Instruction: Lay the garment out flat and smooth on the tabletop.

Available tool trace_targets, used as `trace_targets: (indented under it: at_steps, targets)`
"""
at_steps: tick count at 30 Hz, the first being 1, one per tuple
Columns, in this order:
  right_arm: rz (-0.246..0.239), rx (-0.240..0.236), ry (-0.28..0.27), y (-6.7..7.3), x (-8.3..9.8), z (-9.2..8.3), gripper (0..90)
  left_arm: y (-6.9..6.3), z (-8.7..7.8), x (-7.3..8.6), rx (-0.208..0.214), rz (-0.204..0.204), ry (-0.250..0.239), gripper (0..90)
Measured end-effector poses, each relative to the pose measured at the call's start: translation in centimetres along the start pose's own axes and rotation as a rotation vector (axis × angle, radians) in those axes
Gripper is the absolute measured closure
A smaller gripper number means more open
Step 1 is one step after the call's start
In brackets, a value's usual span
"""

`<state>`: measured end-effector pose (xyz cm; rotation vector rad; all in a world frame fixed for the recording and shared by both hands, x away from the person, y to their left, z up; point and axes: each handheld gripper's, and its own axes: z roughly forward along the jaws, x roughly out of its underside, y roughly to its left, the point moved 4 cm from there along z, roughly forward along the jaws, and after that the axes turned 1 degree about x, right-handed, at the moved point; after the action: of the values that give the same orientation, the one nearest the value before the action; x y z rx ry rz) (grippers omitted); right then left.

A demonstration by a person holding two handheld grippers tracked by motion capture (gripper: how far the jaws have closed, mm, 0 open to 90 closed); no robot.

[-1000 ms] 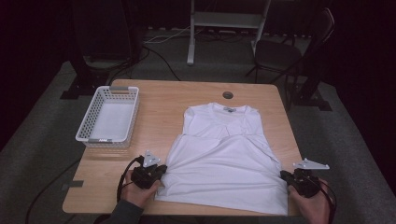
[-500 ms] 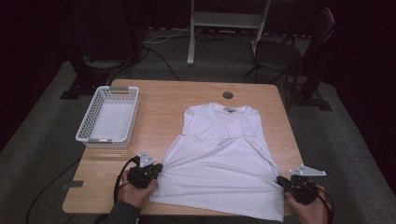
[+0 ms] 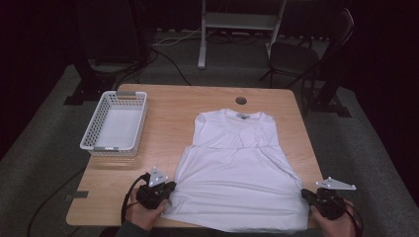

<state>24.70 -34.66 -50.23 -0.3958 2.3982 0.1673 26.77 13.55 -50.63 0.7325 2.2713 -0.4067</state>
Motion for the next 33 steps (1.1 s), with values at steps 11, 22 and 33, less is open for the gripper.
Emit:
trace_targets:
  at_steps: [11, 22, 33]
  targets:
    - [0.026, 0.031, 0.001, -1.4, 0.2, -0.1, 87.1, -1.9, -0.4, 0.6, 0.055, 0.031, 0.016, 87.4]
    - [0.055, 0.082, 0.001, -3.0, 0.0, -0.2, 87.1, -3.5, -0.4, 0.7, 0.115, 0.058, 0.033, 85.6]
    - [0.087, 0.085, -0.001, -3.9, 0.1, -0.2, 84.3, -4.3, -0.4, 0.6, 0.136, 0.069, 0.037, 82.0]
